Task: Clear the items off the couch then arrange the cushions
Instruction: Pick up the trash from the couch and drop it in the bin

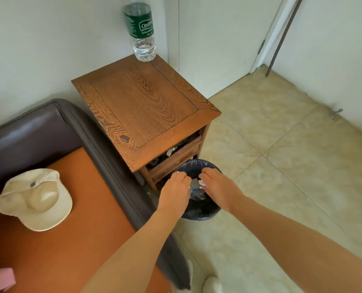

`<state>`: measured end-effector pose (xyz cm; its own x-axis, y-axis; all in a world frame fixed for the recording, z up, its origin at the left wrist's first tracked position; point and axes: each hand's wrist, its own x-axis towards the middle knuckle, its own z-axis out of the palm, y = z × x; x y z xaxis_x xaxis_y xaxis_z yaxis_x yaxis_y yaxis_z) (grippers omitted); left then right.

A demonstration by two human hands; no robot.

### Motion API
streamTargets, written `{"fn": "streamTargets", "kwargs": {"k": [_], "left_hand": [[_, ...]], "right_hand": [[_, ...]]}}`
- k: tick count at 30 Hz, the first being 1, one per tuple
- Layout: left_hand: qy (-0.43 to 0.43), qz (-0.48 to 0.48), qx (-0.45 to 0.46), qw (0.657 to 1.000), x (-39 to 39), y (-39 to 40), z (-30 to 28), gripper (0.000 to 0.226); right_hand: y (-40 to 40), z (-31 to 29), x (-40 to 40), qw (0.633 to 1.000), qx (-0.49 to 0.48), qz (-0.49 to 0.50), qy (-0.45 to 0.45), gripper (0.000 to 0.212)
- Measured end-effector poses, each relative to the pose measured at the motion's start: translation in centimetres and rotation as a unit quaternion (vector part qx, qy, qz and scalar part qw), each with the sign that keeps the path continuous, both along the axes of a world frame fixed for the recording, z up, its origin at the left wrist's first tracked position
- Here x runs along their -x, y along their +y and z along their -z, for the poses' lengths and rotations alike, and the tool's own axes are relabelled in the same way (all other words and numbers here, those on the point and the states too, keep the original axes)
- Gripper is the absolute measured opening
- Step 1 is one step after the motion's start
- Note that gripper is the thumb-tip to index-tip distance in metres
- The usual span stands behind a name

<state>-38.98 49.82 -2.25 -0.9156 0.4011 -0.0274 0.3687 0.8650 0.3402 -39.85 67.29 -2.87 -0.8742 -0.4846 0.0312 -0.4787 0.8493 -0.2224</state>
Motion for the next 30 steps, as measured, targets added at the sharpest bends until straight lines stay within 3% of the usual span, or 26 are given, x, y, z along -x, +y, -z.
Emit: {"fn": "streamTargets", "kwargs": {"k": [7, 14, 16, 22, 30], "left_hand": [[-0.041, 0.031, 0.066, 0.997, 1.9, 1.6, 5.9, 0.032], [-0.084, -0.017, 0.071, 0.994, 3.0, 4.9, 10.2, 0.029], [-0.091, -0.038, 0.061, 0.993, 3.4, 5.3, 10.8, 0.030], [-0.102, -0.054, 0.117, 0.986, 4.0, 5.2, 10.7, 0.051], [-0.098, -0.028, 0.146, 0.984, 4.0, 4.9, 9.4, 0.057]], "right_hand": [[0.2, 7.4, 1.6, 0.999, 0.001, 0.007, -0.051, 0.040], [1.9, 12.0, 2.8, 0.997, 0.014, -0.005, -0.074, 0.032], [2.1, 12.4, 3.3, 0.996, 0.020, 0.005, -0.082, 0.035], [3.1, 11.9, 3.5, 0.996, -0.022, 0.005, -0.081, 0.069], [3.0, 11.1, 3.8, 0.989, -0.065, -0.016, -0.129, 0.062]]}}
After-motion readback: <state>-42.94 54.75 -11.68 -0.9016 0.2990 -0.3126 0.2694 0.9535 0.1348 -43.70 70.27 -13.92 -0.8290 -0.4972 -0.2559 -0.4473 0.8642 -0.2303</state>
